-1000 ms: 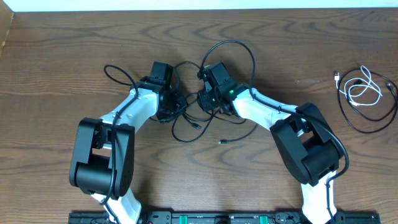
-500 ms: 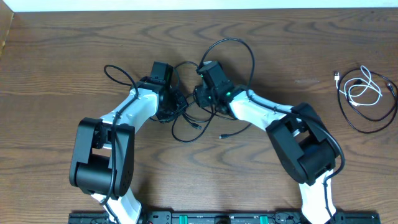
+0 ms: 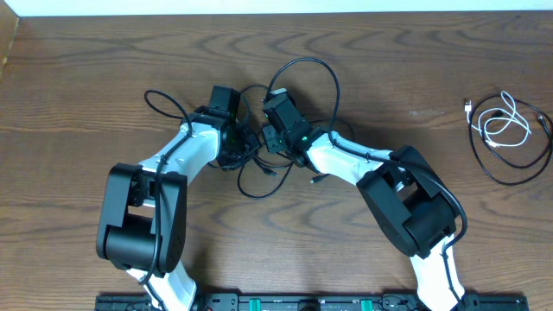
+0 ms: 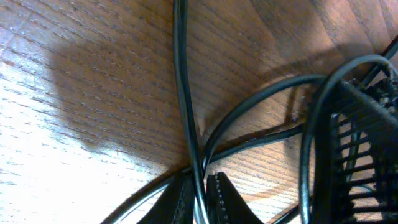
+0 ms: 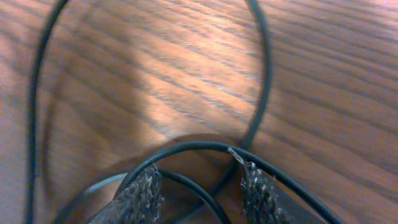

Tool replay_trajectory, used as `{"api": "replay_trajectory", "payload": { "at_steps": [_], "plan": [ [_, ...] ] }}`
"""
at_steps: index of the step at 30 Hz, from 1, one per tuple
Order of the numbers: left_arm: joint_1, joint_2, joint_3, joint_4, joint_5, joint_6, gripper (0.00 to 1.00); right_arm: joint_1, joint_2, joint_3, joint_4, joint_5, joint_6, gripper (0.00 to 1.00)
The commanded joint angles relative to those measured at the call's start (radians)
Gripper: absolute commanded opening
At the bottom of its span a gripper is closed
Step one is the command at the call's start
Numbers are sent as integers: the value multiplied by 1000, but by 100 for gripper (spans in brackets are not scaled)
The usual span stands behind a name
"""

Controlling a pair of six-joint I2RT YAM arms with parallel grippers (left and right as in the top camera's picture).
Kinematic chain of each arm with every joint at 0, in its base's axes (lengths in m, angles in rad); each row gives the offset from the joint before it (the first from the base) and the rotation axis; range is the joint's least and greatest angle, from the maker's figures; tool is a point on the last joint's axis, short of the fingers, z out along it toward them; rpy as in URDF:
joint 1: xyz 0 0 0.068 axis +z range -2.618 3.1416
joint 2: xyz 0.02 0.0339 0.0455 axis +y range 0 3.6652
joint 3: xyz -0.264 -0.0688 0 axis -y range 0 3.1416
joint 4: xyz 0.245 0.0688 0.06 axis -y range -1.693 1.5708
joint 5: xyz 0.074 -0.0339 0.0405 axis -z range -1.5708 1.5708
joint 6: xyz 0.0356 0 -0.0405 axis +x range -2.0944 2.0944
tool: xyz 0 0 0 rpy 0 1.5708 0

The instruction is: Untangle cables

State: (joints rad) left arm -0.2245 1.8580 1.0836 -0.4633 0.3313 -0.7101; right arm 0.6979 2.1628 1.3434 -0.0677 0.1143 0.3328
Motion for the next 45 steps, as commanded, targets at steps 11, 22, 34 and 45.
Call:
{"api": "replay_trajectory", "payload": {
  "at_steps": [11, 22, 34, 45],
  "plan": [
    [-2, 17, -2, -2, -4, 2, 13, -3, 65, -15, -30, 141, -31, 34],
    [2, 10, -1, -2, 22, 3, 40, -4, 92, -15, 5, 180, -35, 20],
    [156, -182, 30, 5, 83, 3, 48, -4, 91, -15, 8, 179, -35, 1],
    [302, -206, 28, -79, -125, 3, 67, -4, 91, -15, 8, 141, -62, 1]
  ]
}}
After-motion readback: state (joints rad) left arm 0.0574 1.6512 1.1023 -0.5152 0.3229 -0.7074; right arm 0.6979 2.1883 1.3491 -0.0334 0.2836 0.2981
